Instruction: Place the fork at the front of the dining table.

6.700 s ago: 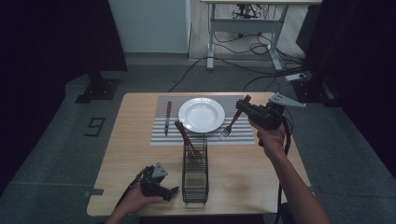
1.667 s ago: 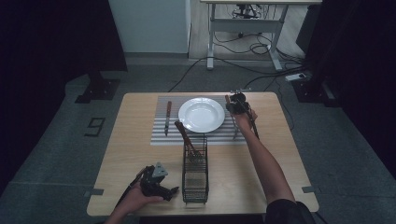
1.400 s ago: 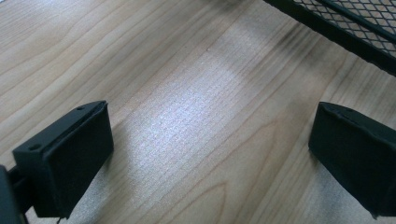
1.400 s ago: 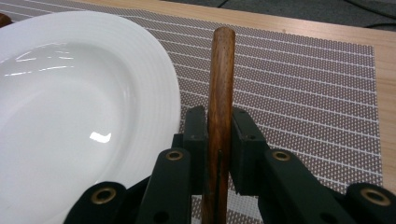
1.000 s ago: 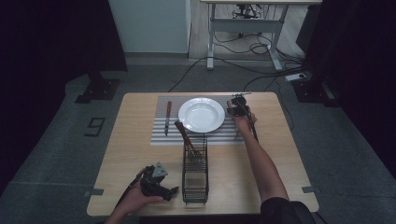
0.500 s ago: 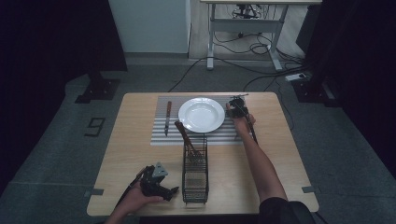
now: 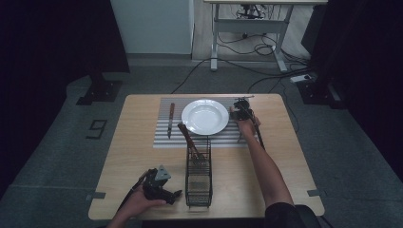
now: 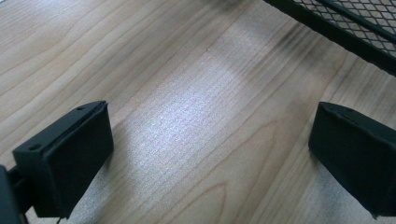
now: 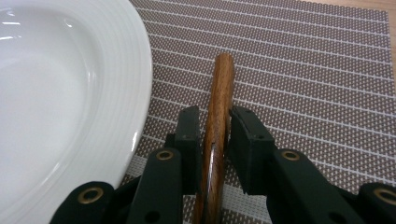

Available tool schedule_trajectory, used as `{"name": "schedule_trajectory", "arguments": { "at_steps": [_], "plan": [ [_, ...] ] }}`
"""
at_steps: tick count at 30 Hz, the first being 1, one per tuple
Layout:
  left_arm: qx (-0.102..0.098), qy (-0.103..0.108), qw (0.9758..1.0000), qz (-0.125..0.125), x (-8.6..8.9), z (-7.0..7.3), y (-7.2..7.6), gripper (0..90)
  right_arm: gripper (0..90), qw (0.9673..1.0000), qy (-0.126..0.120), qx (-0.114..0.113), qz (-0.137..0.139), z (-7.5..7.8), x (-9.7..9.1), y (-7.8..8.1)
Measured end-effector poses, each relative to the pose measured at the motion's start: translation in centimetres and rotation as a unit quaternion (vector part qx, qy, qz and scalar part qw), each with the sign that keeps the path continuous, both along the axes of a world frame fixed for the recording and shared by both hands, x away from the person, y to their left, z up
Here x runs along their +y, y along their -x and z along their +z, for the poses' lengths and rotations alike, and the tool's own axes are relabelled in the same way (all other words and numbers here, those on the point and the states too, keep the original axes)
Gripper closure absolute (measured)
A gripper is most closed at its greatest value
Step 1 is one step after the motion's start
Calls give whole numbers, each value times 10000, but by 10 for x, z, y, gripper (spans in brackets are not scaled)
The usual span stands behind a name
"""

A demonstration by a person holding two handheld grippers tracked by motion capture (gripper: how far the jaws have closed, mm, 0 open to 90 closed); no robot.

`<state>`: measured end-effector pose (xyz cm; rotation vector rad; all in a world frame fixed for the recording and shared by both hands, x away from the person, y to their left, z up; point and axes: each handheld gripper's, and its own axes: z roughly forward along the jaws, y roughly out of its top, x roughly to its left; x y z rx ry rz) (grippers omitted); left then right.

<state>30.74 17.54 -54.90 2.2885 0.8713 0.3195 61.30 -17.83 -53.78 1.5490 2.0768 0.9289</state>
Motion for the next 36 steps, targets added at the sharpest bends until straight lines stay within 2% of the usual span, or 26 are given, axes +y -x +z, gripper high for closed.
{"name": "schedule_trajectory", "arguments": {
  "at_steps": [4, 9, 13, 14, 15, 18, 25, 26, 29, 33, 36],
  "plan": [
    [1, 1, 10000, -3, 0, 0, 0, 0, 733, 9999, -96, -43, 11, 5, -1, 4],
    [-1, 1, 10000, -2, 0, 0, 0, 0, 771, 9999, -80, -123, 66, 10, -3, 10],
    [-1, 1, 10000, -2, 0, 0, 0, 0, 776, 9999, -72, -86, 50, 9, -7, 12],
    [0, 1, 10000, -1, 0, 0, 0, 0, 776, 9998, -186, -81, 38, 8, -11, 12],
    [0, 2, 10000, -1, 0, 0, 0, 0, 779, 9998, -195, -66, 28, 8, -13, 12],
    [-1, 1, 10000, -2, 0, 0, 0, 0, 782, 9999, -107, -39, 19, 7, -15, 12],
    [0, 0, 10000, -2, 0, 0, 0, 0, 775, 9998, -174, -23, -10, 9, -19, 14],
    [-1, 1, 10000, -2, 0, 0, 0, 0, 762, 10000, -34, -40, 16, 10, -18, 16],
    [-1, 1, 10000, -2, 0, 0, 0, 0, 762, 9999, 91, -100, 47, 9, -17, 21],
    [0, 2, 10000, -1, 0, 0, 0, 0, 741, 9998, 165, 16, 90, 3, -18, 27],
    [0, 1, 10000, -2, 0, 0, 0, 0, 746, 9998, 182, 11, 109, -3, -19, 31]
  ]
}}
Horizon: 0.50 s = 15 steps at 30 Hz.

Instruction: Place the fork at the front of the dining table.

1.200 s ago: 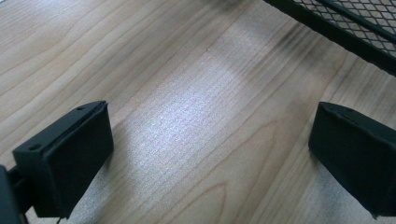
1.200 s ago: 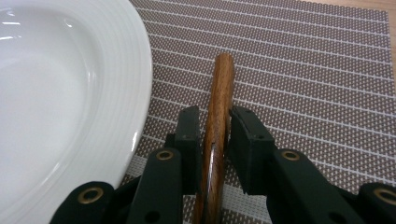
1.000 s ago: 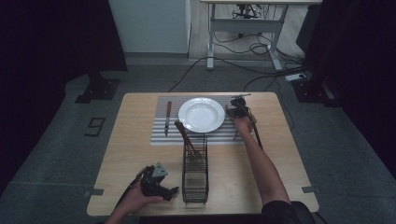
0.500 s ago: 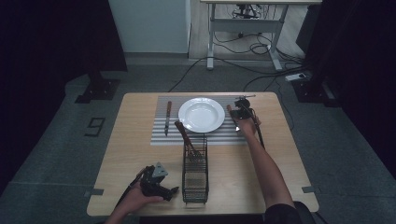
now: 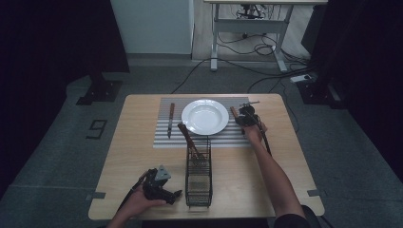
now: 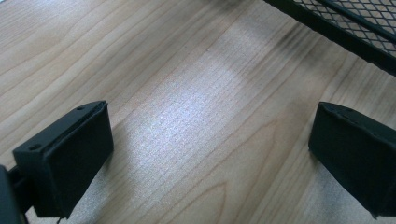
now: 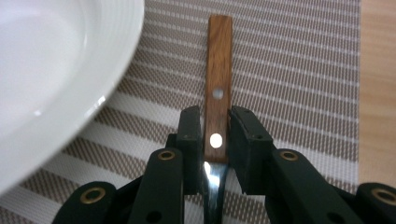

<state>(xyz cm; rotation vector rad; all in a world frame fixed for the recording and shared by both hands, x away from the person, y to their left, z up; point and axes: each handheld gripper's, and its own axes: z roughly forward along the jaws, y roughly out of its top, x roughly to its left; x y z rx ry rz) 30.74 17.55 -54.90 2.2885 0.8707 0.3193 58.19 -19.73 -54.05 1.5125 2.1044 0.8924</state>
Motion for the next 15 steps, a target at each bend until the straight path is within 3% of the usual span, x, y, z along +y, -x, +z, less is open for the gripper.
{"name": "schedule_trajectory", "arguments": {
  "at_steps": [7, 10, 12, 13, 15],
  "plan": [
    [1, 2, 10000, 2, 0, 0, 0, 0, 771, 10000, 36, -26, -18, 0, 0, 2],
    [0, 1, 10000, 1, 0, 0, 0, 0, 771, 9999, -69, 30, -102, 0, -1, -4],
    [2, 3, 10000, 2, 0, 0, 0, 0, 772, 9999, 43, 74, -107, 2, 0, -10],
    [2, 4, 10000, 3, 0, 0, 0, 0, 770, 9998, -5, -28, -185, 0, 1, -14],
    [1, 2, 10000, 1, 0, 0, 0, 0, 770, 9997, -90, -3, -234, 0, 1, -16]
  ]
}}
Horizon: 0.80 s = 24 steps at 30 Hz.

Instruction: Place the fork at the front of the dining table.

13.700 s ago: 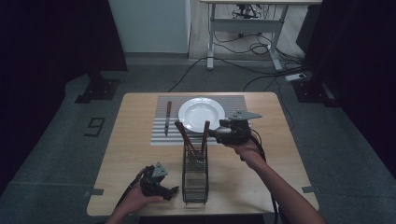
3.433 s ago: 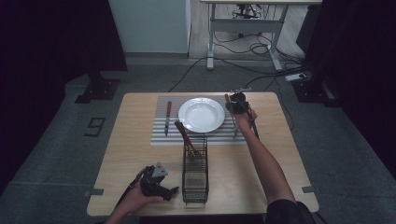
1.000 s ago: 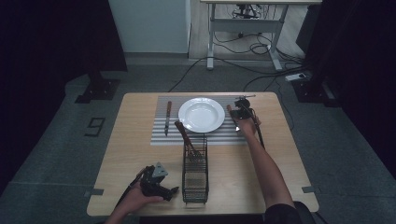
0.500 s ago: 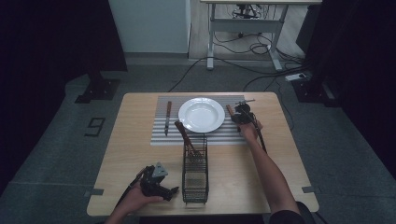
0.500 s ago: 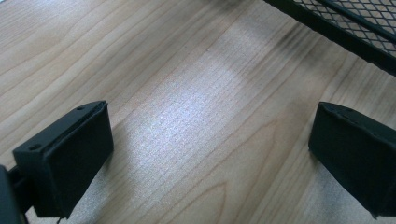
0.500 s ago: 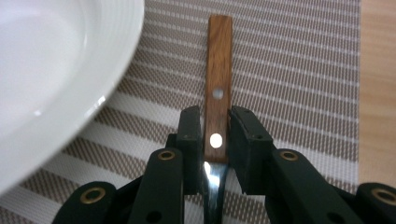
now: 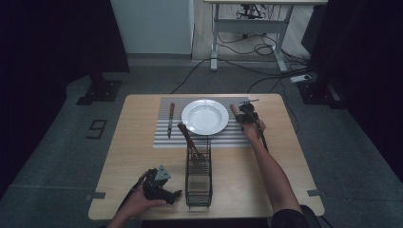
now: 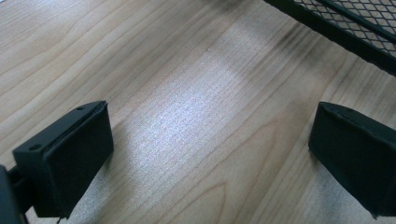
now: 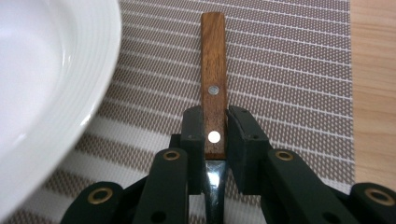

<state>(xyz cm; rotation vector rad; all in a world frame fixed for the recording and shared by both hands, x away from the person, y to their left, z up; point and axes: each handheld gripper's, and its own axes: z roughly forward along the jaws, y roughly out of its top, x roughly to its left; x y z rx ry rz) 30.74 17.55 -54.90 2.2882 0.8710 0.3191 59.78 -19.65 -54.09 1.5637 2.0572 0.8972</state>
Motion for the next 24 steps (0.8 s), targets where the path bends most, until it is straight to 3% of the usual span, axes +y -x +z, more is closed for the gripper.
{"name": "schedule_trajectory", "arguments": {
  "at_steps": [3, 11, 14, 15, 16, 17, 18, 19, 21, 22, 23, 24],
  "plan": [
    [1, 1, 10000, 0, 0, 0, 0, 0, 769, 10000, -9, 77, -51, 2, 2, -9],
    [0, 1, 10000, 0, 0, 0, 0, 0, 763, 9998, -153, 23, -107, 0, -1, -10],
    [0, 0, 10000, 0, 0, 0, 0, 0, 712, 9997, -213, 30, -93, 0, -2, -10],
    [0, 1, 10000, 1, 0, 0, 0, 0, 674, 9991, -422, 24, -87, 2, -5, -9],
    [1, 0, 10000, -1, 0, 0, 0, 0, 674, 9991, -422, 24, -87, 2, -5, -9],
    [1, 0, 10000, -1, 0, 0, 0, 0, 619, 9984, -557, -6, -111, 7, -7, -5],
    [1, 1, 10000, 0, 0, 0, 0, 0, 619, 9984, -557, -6, -111, 7, -7, -5],
    [0, 1, 10000, 0, 0, 0, 0, 0, 555, 9985, -547, 13, 28, 12, -10, -2],
    [1, 0, 10000, 0, 0, 0, 0, 0, 542, 9984, -559, 32, 80, 13, -10, 0],
    [0, 1, 10000, 0, 0, 0, 0, 0, 539, 9983, -565, -23, 142, 16, -12, 4],
    [0, 0, 10000, 0, 0, 0, 0, 0, 514, 9988, -416, -203, 141, 20, -14, 16],
    [0, 0, 10000, 0, 0, 0, 0, 0, 513, 9986, -456, -163, 214, 21, -16, 18]
  ]
}}
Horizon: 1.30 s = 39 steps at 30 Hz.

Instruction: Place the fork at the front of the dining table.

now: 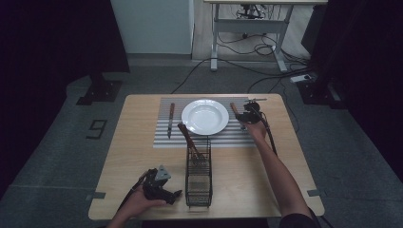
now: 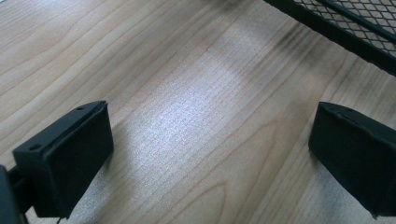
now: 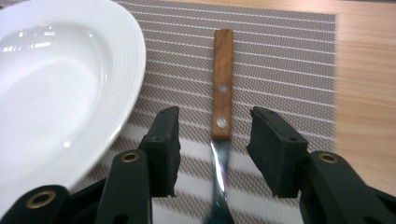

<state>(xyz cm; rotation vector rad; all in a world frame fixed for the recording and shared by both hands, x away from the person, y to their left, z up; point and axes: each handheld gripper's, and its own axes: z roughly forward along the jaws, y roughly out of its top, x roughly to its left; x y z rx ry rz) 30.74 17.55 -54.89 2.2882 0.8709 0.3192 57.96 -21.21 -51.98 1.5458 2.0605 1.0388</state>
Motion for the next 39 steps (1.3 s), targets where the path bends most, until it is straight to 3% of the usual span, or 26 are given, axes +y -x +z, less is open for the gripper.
{"name": "schedule_trajectory", "arguments": {
  "at_steps": [4, 8, 17, 24, 26, 39],
  "plan": [
    [0, -1, 10000, -1, 0, 0, 0, 0, 478, 9998, -102, 70, 124, 1, -4, 11],
    [-1, -1, 10000, -1, 0, 0, 0, 0, 464, 9992, 6, 233, 332, -4, -7, 24],
    [0, -1, 10000, -1, 0, 0, 0, 0, 473, 9983, 269, 276, 437, -14, -9, 37],
    [-2, -1, 10000, 3, 0, 0, 0, 0, 475, 9980, 162, 363, 486, -19, -13, 43],
    [-2, 1, 10000, 12, 0, 0, 0, 0, 483, 9980, 12, 381, 510, -20, -13, 45],
    [-4, 0, 10000, 20, 0, 0, 1, 0, 489, 9978, -115, 309, 579, -22, -14, 51]
  ]
}}
